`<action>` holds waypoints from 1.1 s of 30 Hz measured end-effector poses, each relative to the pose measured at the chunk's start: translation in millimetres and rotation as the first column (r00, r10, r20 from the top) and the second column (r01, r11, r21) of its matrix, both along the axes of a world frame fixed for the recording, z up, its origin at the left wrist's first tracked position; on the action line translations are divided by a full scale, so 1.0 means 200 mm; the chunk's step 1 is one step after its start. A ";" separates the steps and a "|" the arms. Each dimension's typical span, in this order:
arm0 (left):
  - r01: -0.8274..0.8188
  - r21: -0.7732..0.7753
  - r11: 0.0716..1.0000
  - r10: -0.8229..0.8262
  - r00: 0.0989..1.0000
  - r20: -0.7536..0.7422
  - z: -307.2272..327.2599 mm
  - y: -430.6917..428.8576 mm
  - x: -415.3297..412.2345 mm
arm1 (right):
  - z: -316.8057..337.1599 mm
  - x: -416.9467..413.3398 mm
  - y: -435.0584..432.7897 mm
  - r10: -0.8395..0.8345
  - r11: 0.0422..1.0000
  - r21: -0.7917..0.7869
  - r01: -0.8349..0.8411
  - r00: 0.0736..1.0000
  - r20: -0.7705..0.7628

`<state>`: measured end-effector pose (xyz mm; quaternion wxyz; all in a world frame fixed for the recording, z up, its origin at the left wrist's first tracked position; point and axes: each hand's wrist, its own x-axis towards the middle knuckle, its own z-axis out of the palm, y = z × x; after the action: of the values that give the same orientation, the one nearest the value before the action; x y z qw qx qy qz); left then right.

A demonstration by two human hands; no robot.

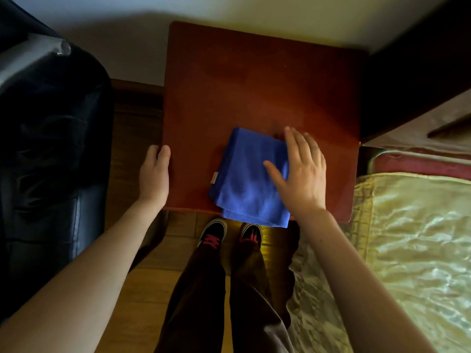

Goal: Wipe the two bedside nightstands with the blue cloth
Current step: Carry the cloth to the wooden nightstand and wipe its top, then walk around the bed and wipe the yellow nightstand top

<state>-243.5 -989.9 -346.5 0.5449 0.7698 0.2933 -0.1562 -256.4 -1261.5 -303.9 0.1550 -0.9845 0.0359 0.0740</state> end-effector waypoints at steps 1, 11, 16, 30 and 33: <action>0.000 0.002 1.000 0.000 1.000 0.003 0.00 0.00 0.00 | 0.00 0.02 -0.02 0.013 1.000 -0.001 -0.013 0.999 -0.042; 0.034 0.047 0.998 -0.033 0.999 -0.018 0.01 0.00 0.00 | 0.08 0.00 -0.02 -0.309 0.773 0.343 0.534 0.789 -0.531; 0.158 0.140 0.977 -0.143 0.983 -0.117 0.14 0.03 -0.05 | 0.22 -0.13 0.03 -0.327 0.595 0.476 0.647 0.736 -0.592; 0.274 0.155 0.949 -0.292 0.950 0.107 1.75 -0.05 -0.58 | 1.53 -0.50 0.07 -0.396 0.594 0.618 0.516 0.855 -0.334; 0.303 0.160 0.940 -0.320 0.943 0.096 1.93 -0.04 -0.71 | 1.74 -0.58 -0.02 -0.420 0.594 0.637 0.491 0.865 -0.275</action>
<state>-385.8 -998.0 40.1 0.4733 0.8517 0.1447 -0.1722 -373.0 -1264.5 44.0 0.5205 -0.8075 0.2637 0.0869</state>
